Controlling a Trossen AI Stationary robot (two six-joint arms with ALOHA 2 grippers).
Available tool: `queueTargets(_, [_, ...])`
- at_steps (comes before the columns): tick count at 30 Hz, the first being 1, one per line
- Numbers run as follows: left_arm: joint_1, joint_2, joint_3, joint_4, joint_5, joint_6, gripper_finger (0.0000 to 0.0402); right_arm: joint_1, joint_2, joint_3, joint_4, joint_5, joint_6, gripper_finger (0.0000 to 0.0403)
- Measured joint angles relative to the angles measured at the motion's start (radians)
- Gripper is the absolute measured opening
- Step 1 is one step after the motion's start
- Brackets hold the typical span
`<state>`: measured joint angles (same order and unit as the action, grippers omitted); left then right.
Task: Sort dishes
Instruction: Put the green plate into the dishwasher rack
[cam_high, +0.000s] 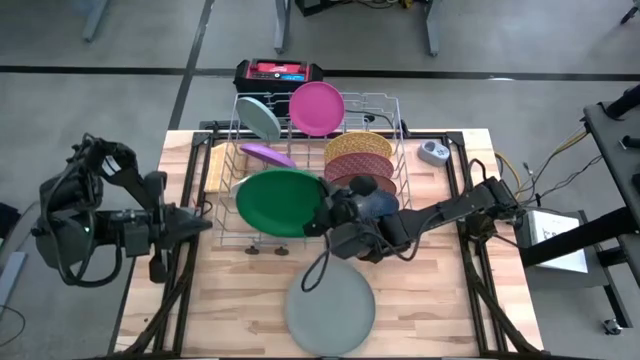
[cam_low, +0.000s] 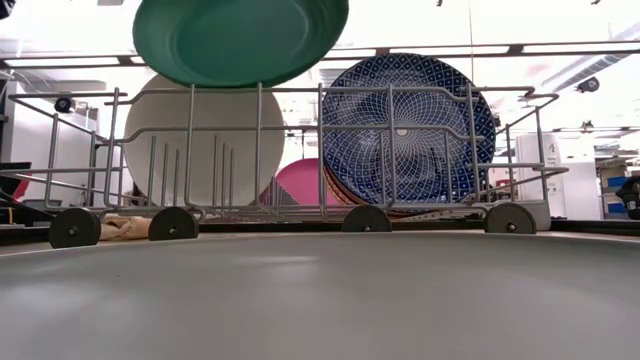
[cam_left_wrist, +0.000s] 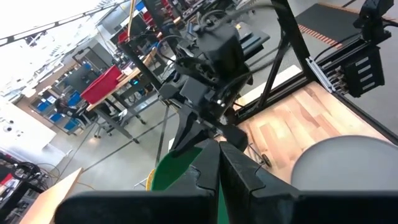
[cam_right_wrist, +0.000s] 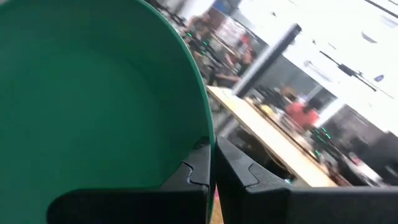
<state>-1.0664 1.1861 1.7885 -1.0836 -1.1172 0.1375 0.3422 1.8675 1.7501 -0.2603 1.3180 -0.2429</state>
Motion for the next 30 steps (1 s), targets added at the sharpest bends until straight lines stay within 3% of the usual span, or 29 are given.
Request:
queueTargets(4, [0.0, 0.005, 0.0, -0.006, 0.0, 0.0, 0.0, -0.006, 0.0, -0.019, 0.146, -0.092, -0.155, 0.0])
queueTargets(11, [0.0, 0.007, -0.014, -0.007, 0.0, -0.01, 0.0, -0.018, 0.001, -0.113, 0.563, -0.195, -0.524, 0.0])
queueTargets(19, [0.0, 0.007, -0.03, -0.016, 0.001, -0.025, 0.0, -0.049, 0.002, -0.16, 0.632, -0.286, -0.493, 0.0])
queueTargets(30, [0.0, 0.007, -0.031, -0.017, 0.001, -0.024, 0.0, -0.086, 0.002, -0.174, 0.735, -0.275, -0.512, 0.0])
